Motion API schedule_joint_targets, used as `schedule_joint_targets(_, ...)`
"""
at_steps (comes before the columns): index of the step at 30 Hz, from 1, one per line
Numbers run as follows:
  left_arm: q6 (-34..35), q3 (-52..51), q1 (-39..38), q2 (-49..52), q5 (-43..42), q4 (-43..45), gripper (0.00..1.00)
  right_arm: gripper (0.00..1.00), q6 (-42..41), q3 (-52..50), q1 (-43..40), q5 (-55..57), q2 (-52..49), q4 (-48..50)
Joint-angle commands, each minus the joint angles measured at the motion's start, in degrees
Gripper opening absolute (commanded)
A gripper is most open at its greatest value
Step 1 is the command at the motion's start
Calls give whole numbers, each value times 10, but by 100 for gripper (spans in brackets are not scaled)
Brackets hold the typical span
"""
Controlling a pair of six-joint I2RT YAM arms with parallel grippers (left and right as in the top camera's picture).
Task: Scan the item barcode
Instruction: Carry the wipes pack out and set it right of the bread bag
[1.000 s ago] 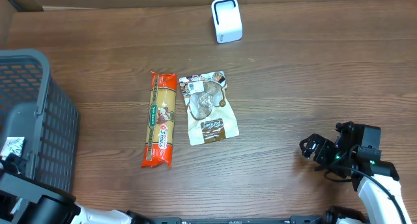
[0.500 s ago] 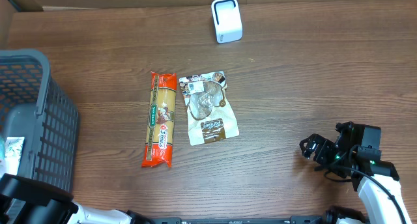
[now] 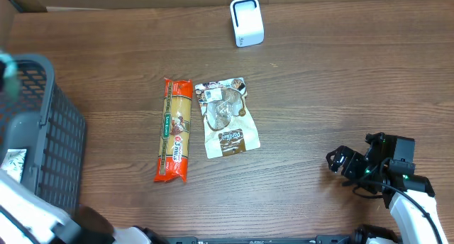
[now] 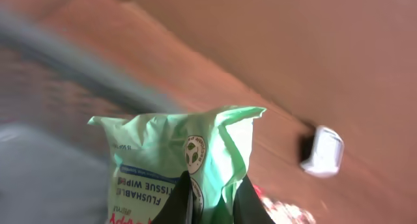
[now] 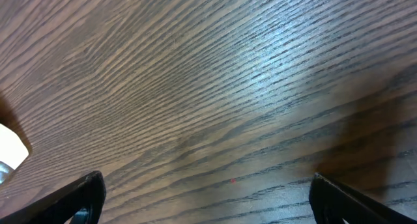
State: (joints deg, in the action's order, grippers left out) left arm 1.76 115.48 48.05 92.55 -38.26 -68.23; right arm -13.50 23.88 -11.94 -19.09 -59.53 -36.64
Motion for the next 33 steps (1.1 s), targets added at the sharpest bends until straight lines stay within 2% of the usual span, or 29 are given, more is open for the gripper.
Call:
schedule_joint_targets(1, -50, 19, -92, -68, -9, -30, 4, 100, -2, -1, 2, 2, 0, 3)
schedule_joint_targets(5, -94, 18, -244, -85, 43, -60, 4, 100, -2, -1, 2, 2, 0, 3)
schedule_joint_targets(8, -115, 11, -364, -74, 118, -78, 4, 100, -2, -1, 2, 2, 0, 3)
schedule_joint_targets(11, -134, 1, -476, -48, 178, -83, 4, 100, -2, -1, 2, 2, 0, 3)
schedule_joint_targets(16, -164, -10, -625, 29, 231, -78, 4, 100, -2, -1, 2, 2, 0, 3)
schedule_joint_targets(22, -164, -10, -718, 143, 296, -77, 4, 100, -2, -1, 2, 2, 0, 3)
schedule_joint_targets(31, -152, -10, -814, 313, 297, -20, 4, 100, -2, -1, 2, 2, 0, 3)
schedule_joint_targets(32, -145, -10, -819, 318, 297, -16, 7, 100, -2, -1, 2, 2, 0, 3)
schedule_joint_targets(33, -141, -10, -824, 320, 297, -11, 16, 100, -2, -1, 2, 2, 0, 3)
